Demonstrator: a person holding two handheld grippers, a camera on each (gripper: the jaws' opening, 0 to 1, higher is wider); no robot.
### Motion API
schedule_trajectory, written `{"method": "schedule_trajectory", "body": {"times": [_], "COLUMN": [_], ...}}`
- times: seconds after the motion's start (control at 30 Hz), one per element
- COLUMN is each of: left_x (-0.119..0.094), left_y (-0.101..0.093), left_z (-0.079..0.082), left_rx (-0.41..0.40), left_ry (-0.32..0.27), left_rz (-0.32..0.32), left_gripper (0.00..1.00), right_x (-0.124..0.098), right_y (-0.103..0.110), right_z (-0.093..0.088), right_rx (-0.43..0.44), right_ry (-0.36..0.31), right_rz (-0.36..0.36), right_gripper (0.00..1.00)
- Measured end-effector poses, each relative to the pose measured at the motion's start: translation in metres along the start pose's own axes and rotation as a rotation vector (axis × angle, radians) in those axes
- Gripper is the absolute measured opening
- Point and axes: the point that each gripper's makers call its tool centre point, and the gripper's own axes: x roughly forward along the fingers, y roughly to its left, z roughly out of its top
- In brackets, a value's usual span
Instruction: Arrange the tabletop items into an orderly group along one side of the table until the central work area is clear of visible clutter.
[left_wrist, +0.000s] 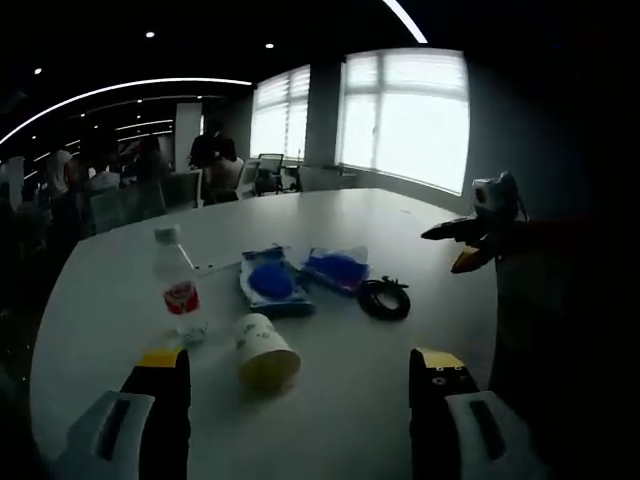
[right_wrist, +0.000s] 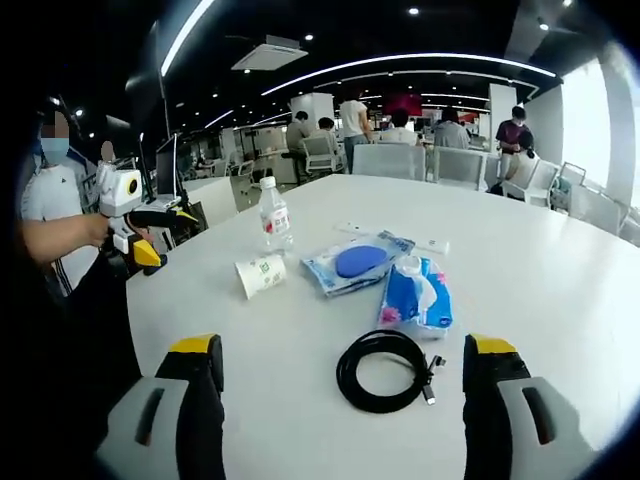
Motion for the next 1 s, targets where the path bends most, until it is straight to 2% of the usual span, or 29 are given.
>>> {"method": "schedule_trajectory", "body": {"times": [0.53, 0.73, 0.83, 1.0], "left_x": [0.022, 0.035, 0.044, 0.050], "left_y": [0.012, 0.019, 0.024, 0.028], "left_z": [-0.018, -0.019, -0.019, -0.021], "left_rx": [0.066, 0.094, 0.121, 0.147], "left_ry": [0.039, 0.034, 0.040, 0.050], "left_rz": [-0.006, 0.002, 0.007, 0.007], "left_gripper": [0.64, 0.58, 0.51, 0.48], "right_x": [-0.005, -0.007, -0.007, -0.006], "right_y": [-0.018, -0.022, -0.023, -0.026], "right_z": [-0.009, -0.010, -0.010, -0.012], "right_rx": [0.019, 0.019, 0.025, 0.028], "right_ry": [-0.015, -0.021, -0.023, -0.019], "right_rz": [-0.063, -0.087, -0.093, -0.103], "right_gripper": [0.82, 0.77, 0.76, 0.76]}}
